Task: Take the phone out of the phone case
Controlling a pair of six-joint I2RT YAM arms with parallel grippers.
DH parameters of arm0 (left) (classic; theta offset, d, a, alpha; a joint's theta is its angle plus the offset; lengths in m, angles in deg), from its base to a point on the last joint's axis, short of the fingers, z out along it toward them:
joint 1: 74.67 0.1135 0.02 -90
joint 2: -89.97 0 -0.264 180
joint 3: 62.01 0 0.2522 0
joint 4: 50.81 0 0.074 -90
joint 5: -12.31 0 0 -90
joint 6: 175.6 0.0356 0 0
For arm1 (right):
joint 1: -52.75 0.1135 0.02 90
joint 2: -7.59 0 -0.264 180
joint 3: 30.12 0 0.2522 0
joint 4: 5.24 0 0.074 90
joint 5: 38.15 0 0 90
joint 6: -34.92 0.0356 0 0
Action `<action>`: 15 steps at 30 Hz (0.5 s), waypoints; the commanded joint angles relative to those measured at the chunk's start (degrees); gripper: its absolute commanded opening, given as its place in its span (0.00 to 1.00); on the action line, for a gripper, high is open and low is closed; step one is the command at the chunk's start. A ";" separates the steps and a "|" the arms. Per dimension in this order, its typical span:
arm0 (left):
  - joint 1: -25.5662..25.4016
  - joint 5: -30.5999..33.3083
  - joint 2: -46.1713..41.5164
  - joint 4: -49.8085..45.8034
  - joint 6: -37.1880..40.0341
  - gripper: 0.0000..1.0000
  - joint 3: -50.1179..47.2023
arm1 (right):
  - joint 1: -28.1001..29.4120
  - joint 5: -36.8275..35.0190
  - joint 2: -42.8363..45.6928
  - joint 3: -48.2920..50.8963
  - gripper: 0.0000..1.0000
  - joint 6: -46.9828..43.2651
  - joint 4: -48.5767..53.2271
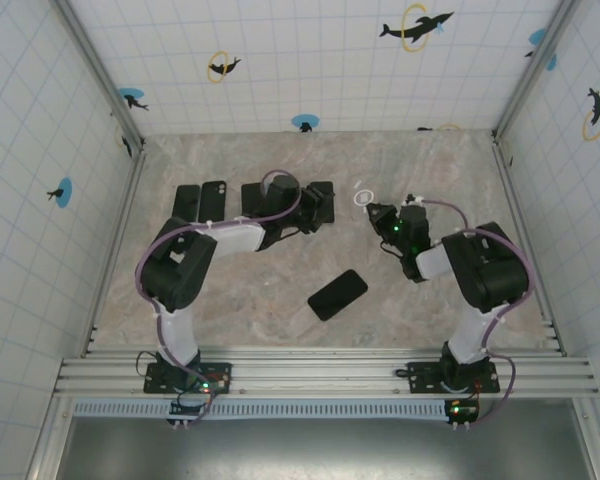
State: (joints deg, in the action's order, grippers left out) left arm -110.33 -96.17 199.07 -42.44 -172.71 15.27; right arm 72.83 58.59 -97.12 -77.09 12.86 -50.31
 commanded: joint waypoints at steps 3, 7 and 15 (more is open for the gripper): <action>2.25 -3.23 -3.37 -10.32 16.29 0.81 2.86 | 1.45 -1.37 -4.09 -3.46 0.01 -1.56 -2.96; 4.18 -3.31 -6.26 -14.17 21.33 0.88 0.67 | 2.64 -2.64 -6.91 -6.61 0.03 -3.40 -0.41; 7.48 -3.26 -8.99 -19.81 28.70 0.98 0.21 | 4.03 -6.11 -11.34 -9.49 0.07 -3.73 1.05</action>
State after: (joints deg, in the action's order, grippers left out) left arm -103.48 -98.68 191.57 -57.93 -149.54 15.49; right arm 76.19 55.51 -106.87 -84.68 10.26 -49.72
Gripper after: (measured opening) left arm 0.975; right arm 0.127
